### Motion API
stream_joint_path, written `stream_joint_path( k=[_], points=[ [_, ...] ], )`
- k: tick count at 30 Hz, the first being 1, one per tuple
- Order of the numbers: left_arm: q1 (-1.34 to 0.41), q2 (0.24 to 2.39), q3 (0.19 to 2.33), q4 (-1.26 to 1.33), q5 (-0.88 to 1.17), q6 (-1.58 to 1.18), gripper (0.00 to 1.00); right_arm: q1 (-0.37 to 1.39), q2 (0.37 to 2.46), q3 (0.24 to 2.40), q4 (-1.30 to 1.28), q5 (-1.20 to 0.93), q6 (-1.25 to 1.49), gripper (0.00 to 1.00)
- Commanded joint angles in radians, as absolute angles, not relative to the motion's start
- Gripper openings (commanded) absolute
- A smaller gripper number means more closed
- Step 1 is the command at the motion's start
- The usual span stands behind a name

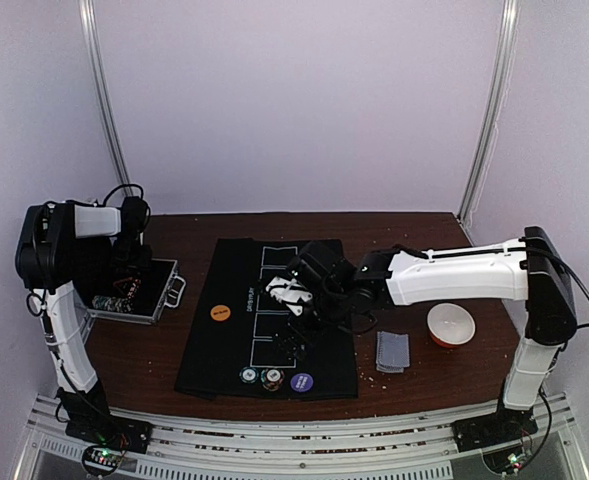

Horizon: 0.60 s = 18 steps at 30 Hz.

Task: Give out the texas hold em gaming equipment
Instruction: Pick up the pile of poker chips from the chip case.

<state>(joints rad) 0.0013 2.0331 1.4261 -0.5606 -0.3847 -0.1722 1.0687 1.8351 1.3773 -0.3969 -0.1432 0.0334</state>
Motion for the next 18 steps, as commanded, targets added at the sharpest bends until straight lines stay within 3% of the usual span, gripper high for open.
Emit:
stream_joint_path(
  k=[1,8,18],
  points=[
    [0.012,1.977,1.434,-0.467,-0.372,-0.145,0.68,1.063,1.852,1.403,-0.423,-0.161,0.040,1.00],
    [0.012,1.985,1.429,-0.463,-0.396,-0.137,0.69,1.063,1.853,1.410,-0.429,-0.168,0.037,1.00],
    [0.058,2.037,1.450,-0.483,-0.266,-0.171,0.68,1.064,1.847,1.399,-0.431,-0.164,0.039,1.00]
  ],
)
